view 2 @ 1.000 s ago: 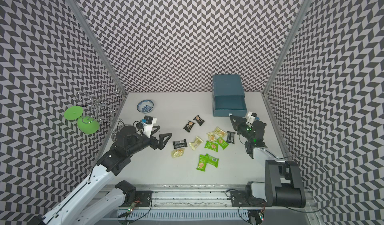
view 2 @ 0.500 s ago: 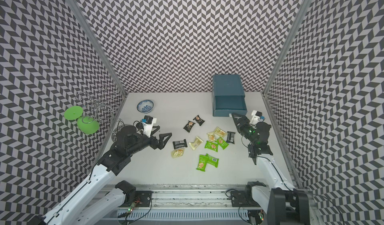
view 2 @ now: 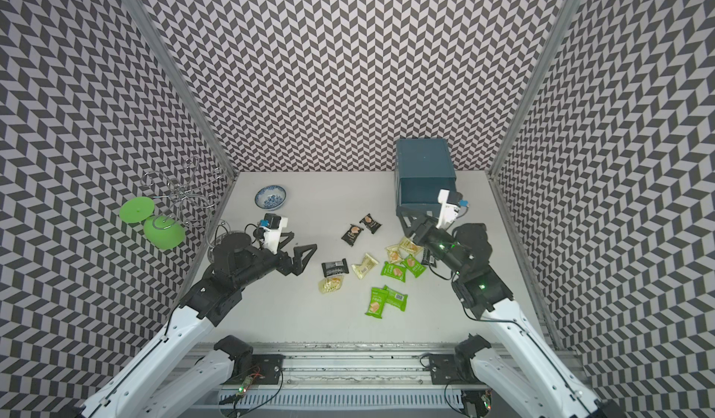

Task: Place the cookies into the drawer by color
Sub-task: Pick up the cookie at the center of the board.

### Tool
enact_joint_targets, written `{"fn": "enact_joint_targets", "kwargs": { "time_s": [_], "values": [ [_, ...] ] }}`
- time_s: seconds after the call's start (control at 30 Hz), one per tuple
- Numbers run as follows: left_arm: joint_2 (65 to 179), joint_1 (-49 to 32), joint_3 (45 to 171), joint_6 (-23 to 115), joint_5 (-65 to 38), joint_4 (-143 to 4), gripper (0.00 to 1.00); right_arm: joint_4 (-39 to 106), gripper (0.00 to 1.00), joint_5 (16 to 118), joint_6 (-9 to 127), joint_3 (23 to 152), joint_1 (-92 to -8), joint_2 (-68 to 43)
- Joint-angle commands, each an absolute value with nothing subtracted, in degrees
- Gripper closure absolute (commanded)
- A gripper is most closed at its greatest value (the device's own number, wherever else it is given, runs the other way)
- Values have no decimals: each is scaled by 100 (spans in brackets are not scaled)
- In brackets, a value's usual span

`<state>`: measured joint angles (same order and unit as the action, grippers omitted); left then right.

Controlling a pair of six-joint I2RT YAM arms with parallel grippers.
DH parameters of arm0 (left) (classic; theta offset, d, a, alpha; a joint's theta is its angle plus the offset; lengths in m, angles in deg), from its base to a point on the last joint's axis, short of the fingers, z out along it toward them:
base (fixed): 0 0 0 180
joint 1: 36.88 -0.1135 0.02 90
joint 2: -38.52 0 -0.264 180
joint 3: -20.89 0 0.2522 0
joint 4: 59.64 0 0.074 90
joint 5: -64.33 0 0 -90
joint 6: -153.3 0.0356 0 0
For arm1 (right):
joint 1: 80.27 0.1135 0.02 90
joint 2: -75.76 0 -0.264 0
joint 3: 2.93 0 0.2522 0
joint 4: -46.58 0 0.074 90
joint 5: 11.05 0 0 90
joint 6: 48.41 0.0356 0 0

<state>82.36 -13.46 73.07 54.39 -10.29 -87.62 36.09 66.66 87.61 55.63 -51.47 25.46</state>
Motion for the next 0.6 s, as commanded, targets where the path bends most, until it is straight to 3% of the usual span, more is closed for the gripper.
{"fn": "enact_joint_targets", "kwargs": {
  "time_s": [0.0, 0.13, 0.33, 0.57],
  "values": [
    [8028, -1415, 7298, 5407, -1333, -8715, 0, 3176, 41, 7704, 7933, 5997, -4255, 1850],
    [7817, -1438, 7308, 5254, -1843, -8812, 1, 3075, 41, 7845, 7153, 6532, -3559, 818],
    [7685, -1548, 7324, 5093, -2127, -8862, 0, 2058, 40, 8176, 6147, 7386, -3156, -720],
    [7634, -1681, 7344, 5087, -2206, -8887, 1, 1810, 27, 8378, 5319, 7575, -2850, -1671]
  ]
}}
